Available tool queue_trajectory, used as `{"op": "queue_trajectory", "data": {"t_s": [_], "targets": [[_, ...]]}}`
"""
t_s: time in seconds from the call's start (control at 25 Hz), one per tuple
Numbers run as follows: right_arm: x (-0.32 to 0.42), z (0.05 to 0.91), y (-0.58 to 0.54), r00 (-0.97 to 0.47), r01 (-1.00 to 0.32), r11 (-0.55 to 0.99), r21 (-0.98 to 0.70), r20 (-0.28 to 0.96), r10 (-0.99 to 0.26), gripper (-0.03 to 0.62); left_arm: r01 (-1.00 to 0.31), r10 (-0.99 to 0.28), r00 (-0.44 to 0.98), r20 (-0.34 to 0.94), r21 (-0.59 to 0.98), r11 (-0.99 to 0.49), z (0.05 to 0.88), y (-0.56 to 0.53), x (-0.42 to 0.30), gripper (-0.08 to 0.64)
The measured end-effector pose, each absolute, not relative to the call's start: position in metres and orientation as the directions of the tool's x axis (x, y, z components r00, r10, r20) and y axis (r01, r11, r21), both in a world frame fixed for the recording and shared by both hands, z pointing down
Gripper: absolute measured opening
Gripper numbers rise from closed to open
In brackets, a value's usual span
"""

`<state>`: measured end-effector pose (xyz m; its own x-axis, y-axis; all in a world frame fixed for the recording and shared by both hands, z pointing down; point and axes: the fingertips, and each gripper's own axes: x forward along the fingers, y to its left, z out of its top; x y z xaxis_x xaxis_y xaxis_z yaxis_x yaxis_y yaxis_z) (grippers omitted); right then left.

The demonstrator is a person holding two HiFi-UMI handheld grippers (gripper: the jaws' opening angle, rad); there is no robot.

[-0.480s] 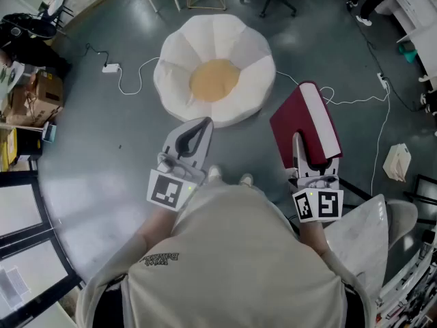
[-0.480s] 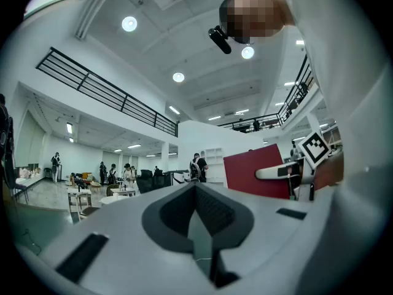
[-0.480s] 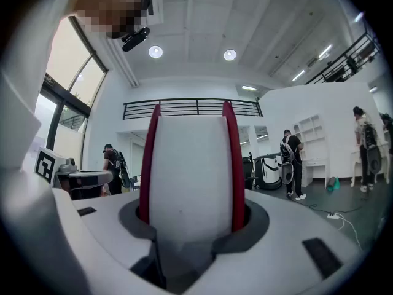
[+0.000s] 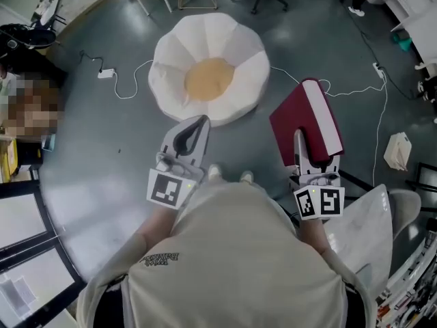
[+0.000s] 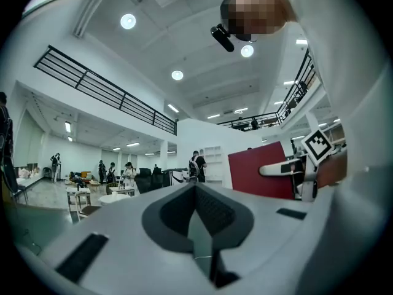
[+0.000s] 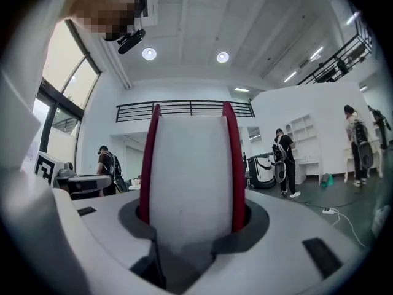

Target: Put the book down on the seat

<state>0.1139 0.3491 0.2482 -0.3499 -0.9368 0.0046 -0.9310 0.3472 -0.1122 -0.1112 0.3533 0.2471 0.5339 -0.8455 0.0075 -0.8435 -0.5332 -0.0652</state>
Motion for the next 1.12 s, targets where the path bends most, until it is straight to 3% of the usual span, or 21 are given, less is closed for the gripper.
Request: {"op": "queue_trajectory", "data": {"t_s": [0.28, 0.52, 1.12], "targets": [[0.125, 0.253, 0.359, -0.351, -0.928, 0.347, -0.138, 0.007, -0.936, 0.221, -0.834, -0.835, 0.548, 0.035, -0.052, -0.550, 0.253, 0.350, -0.099, 0.009], [0.172, 0.259, 0.373, -0.297, -0.945, 0.292, -0.145, 0.010, -0.955, 0.221, -0.790, -0.803, 0.592, 0.068, -0.146, -0.595, 0.257, 0.351, -0.048, 0.009], [0.241, 0.273, 0.367, -0.238, -0.966, 0.235, -0.107, 0.008, -0.971, 0.221, -0.723, -0.737, 0.669, 0.095, -0.146, -0.675, 0.285, 0.328, 0.045, 0.009]]}}
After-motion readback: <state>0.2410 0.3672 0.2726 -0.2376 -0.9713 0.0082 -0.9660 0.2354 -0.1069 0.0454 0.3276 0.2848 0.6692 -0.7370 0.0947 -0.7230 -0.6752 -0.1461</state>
